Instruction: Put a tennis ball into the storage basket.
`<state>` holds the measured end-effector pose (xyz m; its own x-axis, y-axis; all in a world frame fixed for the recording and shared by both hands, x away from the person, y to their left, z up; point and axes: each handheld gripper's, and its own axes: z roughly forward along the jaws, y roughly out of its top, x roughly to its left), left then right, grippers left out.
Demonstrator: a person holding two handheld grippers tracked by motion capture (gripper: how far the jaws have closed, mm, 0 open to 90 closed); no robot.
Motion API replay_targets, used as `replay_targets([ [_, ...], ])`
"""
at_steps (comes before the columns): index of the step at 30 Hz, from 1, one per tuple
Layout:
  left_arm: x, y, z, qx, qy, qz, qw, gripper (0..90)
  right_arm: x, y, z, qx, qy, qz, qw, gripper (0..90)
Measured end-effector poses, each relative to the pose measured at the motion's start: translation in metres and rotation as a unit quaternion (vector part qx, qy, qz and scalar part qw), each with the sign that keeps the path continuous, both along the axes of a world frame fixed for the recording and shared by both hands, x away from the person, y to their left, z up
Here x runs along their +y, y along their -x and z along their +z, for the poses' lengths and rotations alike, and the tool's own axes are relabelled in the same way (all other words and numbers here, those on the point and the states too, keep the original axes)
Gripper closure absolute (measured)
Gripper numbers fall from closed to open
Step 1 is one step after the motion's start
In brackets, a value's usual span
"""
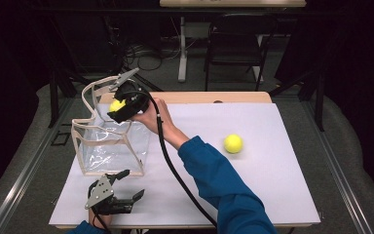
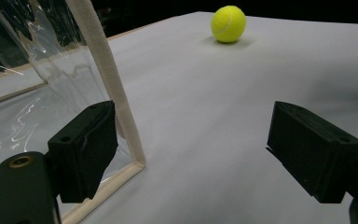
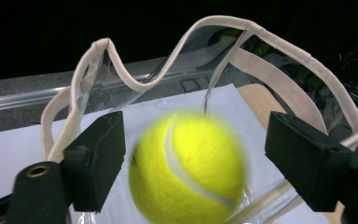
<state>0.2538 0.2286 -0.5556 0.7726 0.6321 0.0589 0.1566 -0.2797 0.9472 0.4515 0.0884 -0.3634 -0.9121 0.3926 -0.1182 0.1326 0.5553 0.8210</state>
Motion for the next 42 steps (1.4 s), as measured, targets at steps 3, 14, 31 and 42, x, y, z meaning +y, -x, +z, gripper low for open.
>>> replay_targets([
  [3, 0.000, 0.000, 0.000, 0.001, -0.001, -0.004, 1.0000, 15.8, -0.001, 0.001, 0.001, 0.002, 0.002, 0.001, 1.0000, 11.8],
  [14, -0.002, 0.000, 0.000, -0.001, -0.001, 0.000, 1.0000, 15.8, -0.024, 0.004, 0.004, 0.019, -0.012, 0.011, 0.9997, 2.0],
  [31, -0.002, 0.000, 0.000, -0.001, -0.003, 0.000, 1.0000, 15.8, -0.085, 0.012, 0.009, 0.009, -0.035, -0.005, 0.9993, 0.0],
  [42, -0.003, 0.000, -0.001, -0.001, -0.003, 0.000, 1.0000, 15.8, -0.115, 0.018, 0.003, 0.012, -0.036, -0.017, 0.9991, 0.0],
])
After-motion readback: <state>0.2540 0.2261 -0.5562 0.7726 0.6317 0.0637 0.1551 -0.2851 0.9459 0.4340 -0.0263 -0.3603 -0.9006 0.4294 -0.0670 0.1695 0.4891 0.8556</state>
